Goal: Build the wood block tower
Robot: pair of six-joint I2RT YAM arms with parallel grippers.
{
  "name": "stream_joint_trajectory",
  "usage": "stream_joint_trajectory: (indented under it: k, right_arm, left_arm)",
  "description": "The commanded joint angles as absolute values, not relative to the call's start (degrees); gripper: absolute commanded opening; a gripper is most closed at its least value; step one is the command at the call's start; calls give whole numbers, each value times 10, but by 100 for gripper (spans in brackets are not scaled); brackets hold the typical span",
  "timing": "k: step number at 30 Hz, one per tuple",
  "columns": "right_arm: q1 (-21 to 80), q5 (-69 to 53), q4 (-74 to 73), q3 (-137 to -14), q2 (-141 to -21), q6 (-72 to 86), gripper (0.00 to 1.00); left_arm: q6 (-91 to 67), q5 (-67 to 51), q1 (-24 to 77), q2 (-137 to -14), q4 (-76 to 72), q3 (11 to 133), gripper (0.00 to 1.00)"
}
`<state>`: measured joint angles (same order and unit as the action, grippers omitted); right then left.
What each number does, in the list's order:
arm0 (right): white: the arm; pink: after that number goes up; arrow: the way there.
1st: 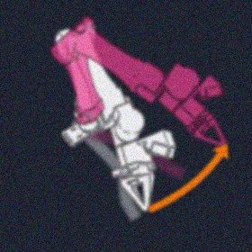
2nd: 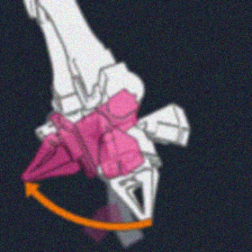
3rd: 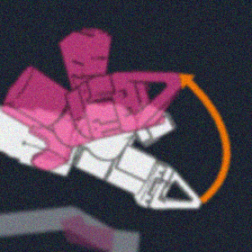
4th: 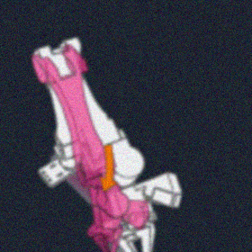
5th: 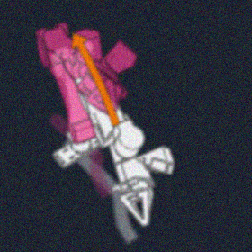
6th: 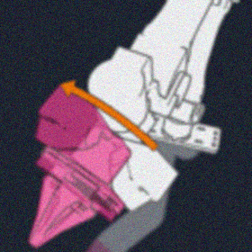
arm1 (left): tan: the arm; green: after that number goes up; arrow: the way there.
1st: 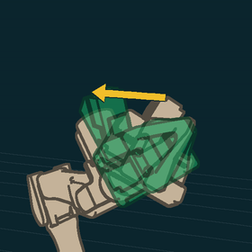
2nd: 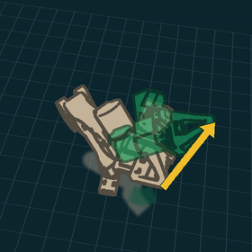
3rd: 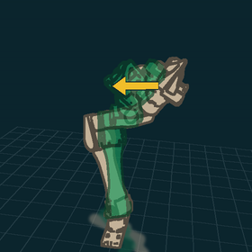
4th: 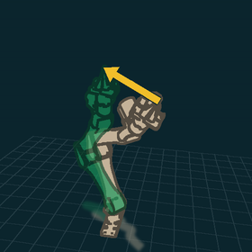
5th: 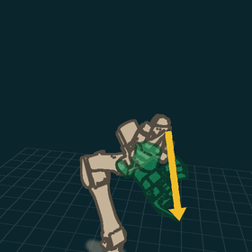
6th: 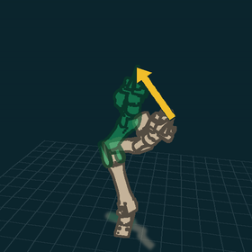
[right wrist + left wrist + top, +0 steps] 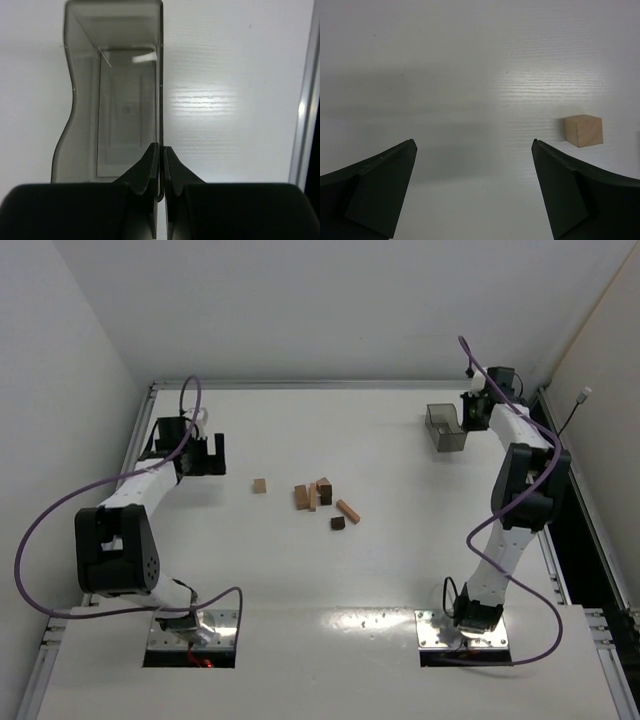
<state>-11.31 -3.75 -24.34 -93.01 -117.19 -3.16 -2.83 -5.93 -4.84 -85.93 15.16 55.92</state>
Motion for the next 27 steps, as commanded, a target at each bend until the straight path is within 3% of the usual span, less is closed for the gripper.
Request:
stream_joint_trajectory:
  k: [1,3,12,14,15,19,23,27]
  right_arm:
    - [-111,-63,-152,-884,-1161,-18,0]
    - [-111,-40,-100,-853,-1159,-18,0]
    - [-123,-3,-140,-896,-1187,-21,1]
    - [-117,27,-157,-904,-1187,-28,16]
    - [-117,27,-157,-904,-1180,-28,43]
    - [-117,31,-169,-904,-1145,-28,71]
    - [-112,50,-169,-874,-1072,-28,71]
    - [-99,-63,-123,-745,-904,-91,70]
  left_arm:
    - [-20,-57,-45,-871,146,590,100]
    - [-20,-57,-45,-877,146,590,100]
    - [-26,-57,-45,-902,141,608,100]
    - [-26,-62,-45,-902,147,608,100]
    - [-26,-62,-45,-902,147,608,100]
    - [-21,-68,-45,-896,147,608,100]
    - [-21,-73,-45,-889,152,603,100]
    - [13,-79,-45,-845,157,598,100]
